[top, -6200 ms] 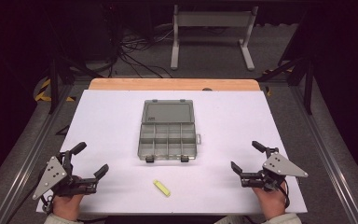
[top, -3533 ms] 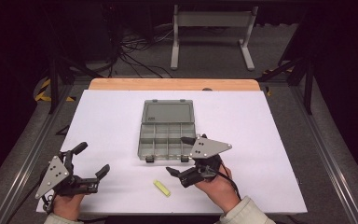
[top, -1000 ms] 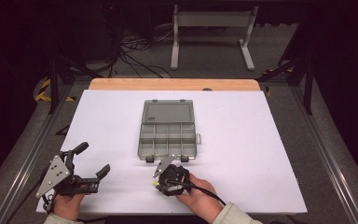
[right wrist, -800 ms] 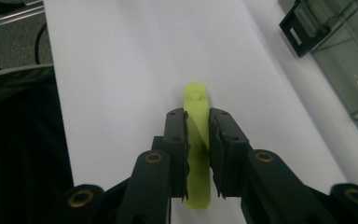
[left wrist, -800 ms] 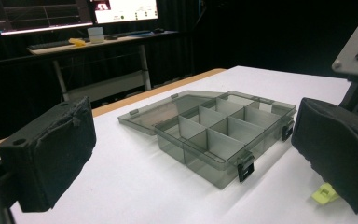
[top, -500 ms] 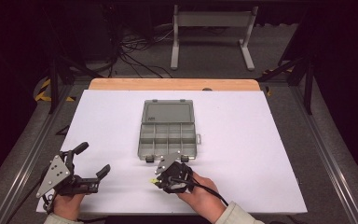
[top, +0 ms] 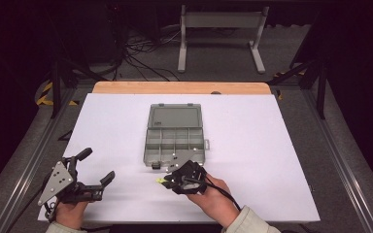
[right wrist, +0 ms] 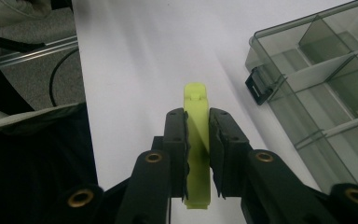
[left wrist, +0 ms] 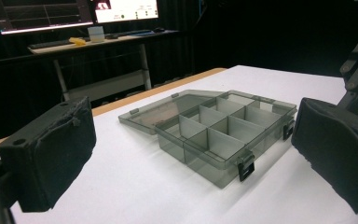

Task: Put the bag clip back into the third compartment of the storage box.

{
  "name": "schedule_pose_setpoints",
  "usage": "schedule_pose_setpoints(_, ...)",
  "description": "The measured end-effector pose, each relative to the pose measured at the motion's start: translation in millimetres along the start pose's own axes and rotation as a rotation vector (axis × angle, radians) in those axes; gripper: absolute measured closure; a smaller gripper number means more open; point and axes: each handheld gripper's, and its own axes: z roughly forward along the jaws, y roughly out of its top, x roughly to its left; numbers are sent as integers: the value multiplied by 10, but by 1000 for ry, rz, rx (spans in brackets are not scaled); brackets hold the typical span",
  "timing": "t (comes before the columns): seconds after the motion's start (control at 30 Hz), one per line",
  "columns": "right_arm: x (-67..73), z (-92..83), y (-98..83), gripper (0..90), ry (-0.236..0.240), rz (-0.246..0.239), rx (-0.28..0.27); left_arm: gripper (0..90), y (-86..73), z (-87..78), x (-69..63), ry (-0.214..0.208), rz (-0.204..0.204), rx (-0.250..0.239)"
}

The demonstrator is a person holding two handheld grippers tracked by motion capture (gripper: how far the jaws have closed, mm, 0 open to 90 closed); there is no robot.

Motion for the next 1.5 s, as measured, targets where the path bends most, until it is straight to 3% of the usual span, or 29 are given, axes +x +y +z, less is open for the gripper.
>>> schedule_pose_setpoints(0.5,-156,-173,93,779,-21,20,-50,4,-2,0,2,1,-1,2)
schedule_pose_setpoints(1.2,-589,-347,288,779,-96,74,-96,6,-5,3,6,-4,-3,1)
schedule_pose_setpoints(1.5,-848,-341,341,779,-86,125,-123,8,-7,3,8,-5,-9,1)
